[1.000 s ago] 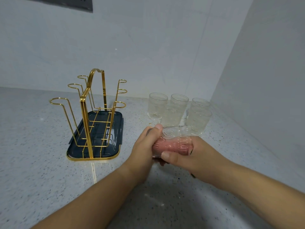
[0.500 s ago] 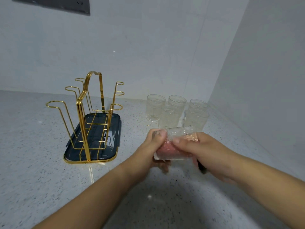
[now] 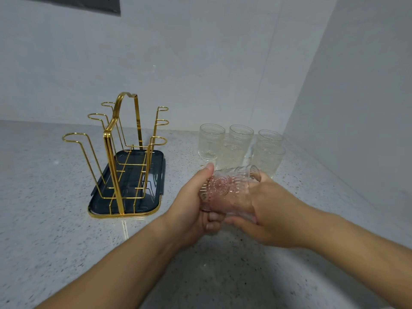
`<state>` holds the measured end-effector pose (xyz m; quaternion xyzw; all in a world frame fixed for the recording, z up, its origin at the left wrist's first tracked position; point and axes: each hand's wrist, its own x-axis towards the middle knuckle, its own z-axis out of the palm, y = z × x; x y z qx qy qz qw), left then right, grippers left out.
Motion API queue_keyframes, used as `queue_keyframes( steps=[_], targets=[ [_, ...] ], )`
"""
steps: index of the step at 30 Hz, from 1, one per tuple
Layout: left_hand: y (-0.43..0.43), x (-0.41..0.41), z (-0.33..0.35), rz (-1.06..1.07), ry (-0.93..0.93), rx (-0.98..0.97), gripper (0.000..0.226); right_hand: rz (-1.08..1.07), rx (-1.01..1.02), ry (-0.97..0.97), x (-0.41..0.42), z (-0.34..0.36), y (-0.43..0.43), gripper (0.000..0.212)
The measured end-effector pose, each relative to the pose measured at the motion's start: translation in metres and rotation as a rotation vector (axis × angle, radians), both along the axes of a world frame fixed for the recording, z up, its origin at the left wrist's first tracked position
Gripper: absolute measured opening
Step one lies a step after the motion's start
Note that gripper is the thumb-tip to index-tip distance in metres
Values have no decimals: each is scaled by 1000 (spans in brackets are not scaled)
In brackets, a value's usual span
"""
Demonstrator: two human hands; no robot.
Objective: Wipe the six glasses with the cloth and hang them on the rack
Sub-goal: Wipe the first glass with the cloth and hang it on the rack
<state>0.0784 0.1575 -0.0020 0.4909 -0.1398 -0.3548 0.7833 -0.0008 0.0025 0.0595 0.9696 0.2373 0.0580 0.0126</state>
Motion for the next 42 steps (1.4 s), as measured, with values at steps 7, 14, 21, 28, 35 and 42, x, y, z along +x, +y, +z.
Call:
queue_keyframes(
  steps=[7,14,21,28,35,42],
  targets=[
    [2,0,-8,-39,-415,138,83,-248,1028,398,-3,17,-11,20],
    [2,-6,-9,171,-542,57,29,-305,1229,542,-17,18,13,18],
    [1,-3,-1,9,-30,143,60,-24,-26,7,-5,-8,-2,28],
    [4,3,-7,-174,-246,170,102,-137,727,300,-15,1,-14,28],
    [-2,-8,-7,112,-514,115,38,-257,1122,437,-22,11,1,22],
    [1,-8,6,-9,-84,126,55,25,28,-3,-13,-15,-8,27]
  ],
)
